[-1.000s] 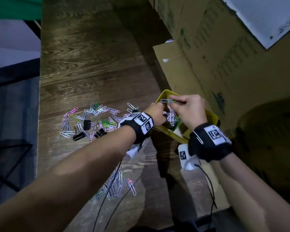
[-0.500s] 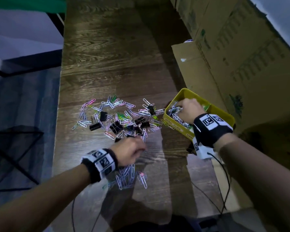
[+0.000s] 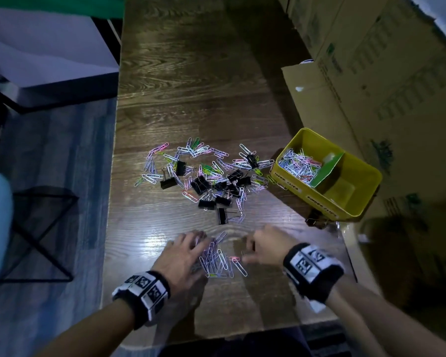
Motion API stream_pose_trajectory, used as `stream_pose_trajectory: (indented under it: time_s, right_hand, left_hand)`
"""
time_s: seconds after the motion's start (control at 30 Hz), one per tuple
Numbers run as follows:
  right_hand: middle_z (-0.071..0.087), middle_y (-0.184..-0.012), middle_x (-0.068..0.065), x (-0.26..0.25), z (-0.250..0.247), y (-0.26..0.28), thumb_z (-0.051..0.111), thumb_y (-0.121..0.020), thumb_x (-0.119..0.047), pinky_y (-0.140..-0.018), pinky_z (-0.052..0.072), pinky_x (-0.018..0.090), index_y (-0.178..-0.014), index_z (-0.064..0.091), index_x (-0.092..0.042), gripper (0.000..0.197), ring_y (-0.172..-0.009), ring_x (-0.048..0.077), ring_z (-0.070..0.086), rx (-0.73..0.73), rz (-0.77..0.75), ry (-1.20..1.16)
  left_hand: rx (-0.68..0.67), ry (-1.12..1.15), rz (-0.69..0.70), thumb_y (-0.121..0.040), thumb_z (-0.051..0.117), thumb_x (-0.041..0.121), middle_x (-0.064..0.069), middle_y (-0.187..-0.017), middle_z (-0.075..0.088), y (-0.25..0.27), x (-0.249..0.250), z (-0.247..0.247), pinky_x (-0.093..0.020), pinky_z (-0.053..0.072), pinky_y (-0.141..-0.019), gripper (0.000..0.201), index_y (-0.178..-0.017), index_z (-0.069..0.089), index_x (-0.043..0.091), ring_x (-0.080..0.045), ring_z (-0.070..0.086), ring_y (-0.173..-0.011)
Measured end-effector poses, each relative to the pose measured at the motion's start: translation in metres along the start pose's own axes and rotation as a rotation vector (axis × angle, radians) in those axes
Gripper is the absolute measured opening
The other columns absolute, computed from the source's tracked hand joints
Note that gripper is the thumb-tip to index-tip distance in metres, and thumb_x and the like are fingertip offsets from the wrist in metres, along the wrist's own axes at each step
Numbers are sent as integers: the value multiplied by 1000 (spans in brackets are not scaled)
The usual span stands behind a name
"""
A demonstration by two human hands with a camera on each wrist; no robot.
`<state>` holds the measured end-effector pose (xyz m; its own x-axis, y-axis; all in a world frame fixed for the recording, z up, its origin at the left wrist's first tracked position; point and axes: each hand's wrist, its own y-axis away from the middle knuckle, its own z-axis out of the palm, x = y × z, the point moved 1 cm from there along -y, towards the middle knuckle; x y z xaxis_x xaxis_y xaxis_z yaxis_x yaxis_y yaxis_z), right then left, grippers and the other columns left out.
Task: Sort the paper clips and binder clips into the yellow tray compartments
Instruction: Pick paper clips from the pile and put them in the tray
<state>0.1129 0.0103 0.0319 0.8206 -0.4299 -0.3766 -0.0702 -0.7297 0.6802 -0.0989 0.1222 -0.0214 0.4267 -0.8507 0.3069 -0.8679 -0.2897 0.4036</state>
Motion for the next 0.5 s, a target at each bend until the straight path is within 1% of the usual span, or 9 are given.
stream_pose_trajectory:
  time_s: [0.07,0.1,0.13,0.2,0.27,0.33,0.4,0.43,0.5]
  right_hand:
    - [56,-127,9,-12,30,-2,69,-78,-50,-90,42,31,-125,49,-9,65,-116,26,53,-103,67,7]
    - [50,-133,12,-18,43,-4,71,-75,-51,-95,40,33,-131,38,-9,77,-121,28,49,-100,103,-33]
    - [47,-135,15,-26,52,-7,74,-72,-50,-96,40,36,-132,32,-9,84,-122,30,48,-64,124,-78]
    - [49,-131,17,-39,65,-14,80,-68,-45,-95,44,39,-128,30,-11,85,-119,32,50,48,127,-116]
    - [49,-129,18,-47,68,-21,82,-66,-38,-94,45,41,-128,29,-11,85,-116,33,52,142,134,-101]
    - [43,-133,19,-47,70,-27,83,-66,-33,-96,44,44,-132,27,-9,90,-119,35,49,199,170,-97]
    - [36,-138,18,-47,72,-31,82,-69,-29,-98,43,43,-138,25,-8,92,-121,35,48,219,189,-97]
    - [34,-140,17,-46,74,-33,79,-72,-27,-98,43,42,-140,27,-8,88,-121,35,49,230,184,-83]
    - [36,-142,13,-45,74,-35,73,-79,-24,-99,42,40,-137,37,-9,70,-120,33,50,247,149,-65]
  left_hand:
    - [-65,106,-171,-69,64,50,-2,-135,27,7,0,4,-40,48,-91,86,-138,13,42,-23,39,-114]
    - [-67,150,-218,-68,67,48,-3,-134,24,7,4,7,-40,48,-92,89,-138,13,40,-23,37,-115]
    - [-57,173,-241,-68,69,46,-4,-133,22,5,10,11,-40,47,-94,90,-139,14,37,-24,37,-115]
    - [-26,176,-249,-70,71,41,-7,-132,24,-4,22,19,-39,43,-98,90,-142,19,27,-26,38,-115]
    - [0,203,-247,-73,71,30,-9,-133,26,-13,32,23,-36,42,-99,84,-142,24,21,-28,40,-117]
    - [11,237,-238,-74,70,23,-9,-134,28,-18,35,21,-36,42,-99,82,-142,25,21,-27,42,-119]
    - [12,242,-225,-74,72,23,-9,-133,31,-19,32,19,-35,41,-100,82,-142,26,23,-26,42,-118]
    - [15,232,-219,-75,72,22,-8,-133,32,-19,31,19,-35,42,-100,78,-141,30,22,-26,43,-118]
    - [32,211,-219,-79,68,17,-8,-133,36,-19,31,16,-33,44,-97,62,-135,40,18,-25,47,-115]
